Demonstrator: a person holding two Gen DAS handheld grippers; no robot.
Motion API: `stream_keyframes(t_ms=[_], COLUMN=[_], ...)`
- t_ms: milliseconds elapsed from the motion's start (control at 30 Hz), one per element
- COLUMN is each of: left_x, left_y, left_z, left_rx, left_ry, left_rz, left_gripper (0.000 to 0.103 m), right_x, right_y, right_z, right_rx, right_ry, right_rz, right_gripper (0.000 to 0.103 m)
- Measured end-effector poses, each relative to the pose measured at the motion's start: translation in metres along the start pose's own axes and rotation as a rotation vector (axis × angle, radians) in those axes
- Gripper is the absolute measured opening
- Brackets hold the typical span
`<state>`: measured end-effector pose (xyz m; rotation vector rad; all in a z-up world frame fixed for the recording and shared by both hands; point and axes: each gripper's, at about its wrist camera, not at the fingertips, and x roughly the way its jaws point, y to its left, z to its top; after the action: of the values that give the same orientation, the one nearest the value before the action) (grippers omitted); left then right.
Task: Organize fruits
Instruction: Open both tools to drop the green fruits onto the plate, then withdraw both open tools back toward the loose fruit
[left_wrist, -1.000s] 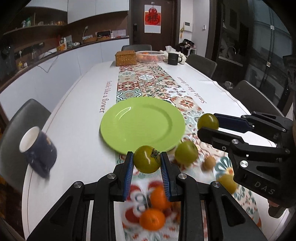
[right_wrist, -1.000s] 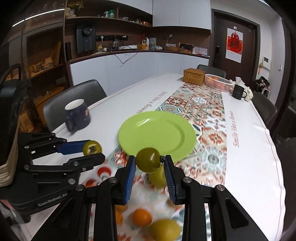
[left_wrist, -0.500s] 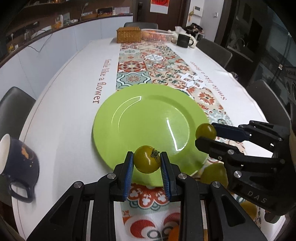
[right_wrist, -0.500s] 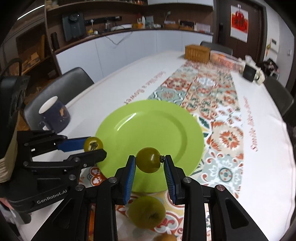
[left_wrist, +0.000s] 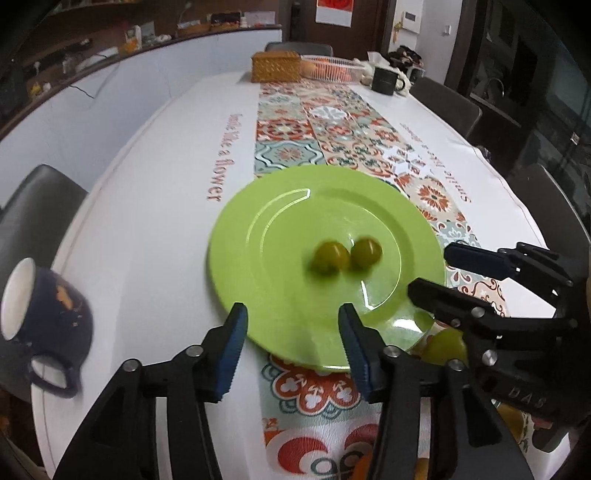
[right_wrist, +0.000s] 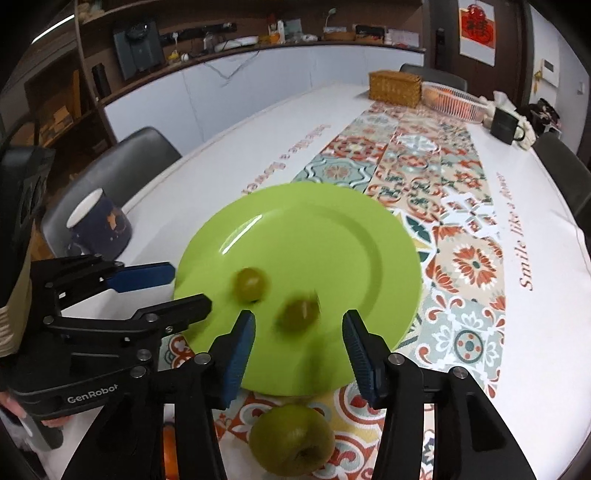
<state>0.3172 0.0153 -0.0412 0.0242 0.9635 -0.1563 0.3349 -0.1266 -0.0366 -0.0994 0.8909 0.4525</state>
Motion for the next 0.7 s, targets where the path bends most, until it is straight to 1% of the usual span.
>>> stream_keyframes(t_ms=[100, 200, 267, 400, 500, 567, 700], left_x=[-0.016, -0.032, -0.045, -0.067, -0.086, -0.097, -0.120], left_y=[-0.001, -0.002, -0.004, -0.006, -0.009, -0.011, -0.015], left_z=[-0.006, -0.013, -0.019, -0.028, -0.037, -0.044, -0.058], left_rx=[-0.002, -0.008, -0.012, -0.025, -0.025, -0.021, -0.022], left_ry=[-0.030, -0.058, -0.080, -0.117, -0.147, -0.170, -0.208], left_rz=[0.018, 0.031, 0.041, 0.057, 0.066, 0.077, 0.092], left_gripper=[0.058, 0.061, 0.064, 0.068, 0.070, 0.076, 0.079], right_x=[-0.014, -0.033, -0.047, -0.072, -0.092, -0.103, -0.127], right_y=[0.002, 0.006, 0.010, 0.018, 0.024, 0.028, 0.035], right_z=[-0.002, -0.007, -0.010, -0.020, -0.028, -0.033, -0.045], right_rx=[0.005, 0.004, -0.005, -0.004, -0.001, 0.006, 0.013], right_ry=[-0.024, -0.060, -0.088, -0.133, -0.162, -0.180, -0.221], right_rz=[-0.021, -0.047, -0.069, -0.096, -0.106, -0.112, -0.139], right_gripper=[0.052, 0.060, 0.061, 0.068, 0.070, 0.072, 0.076])
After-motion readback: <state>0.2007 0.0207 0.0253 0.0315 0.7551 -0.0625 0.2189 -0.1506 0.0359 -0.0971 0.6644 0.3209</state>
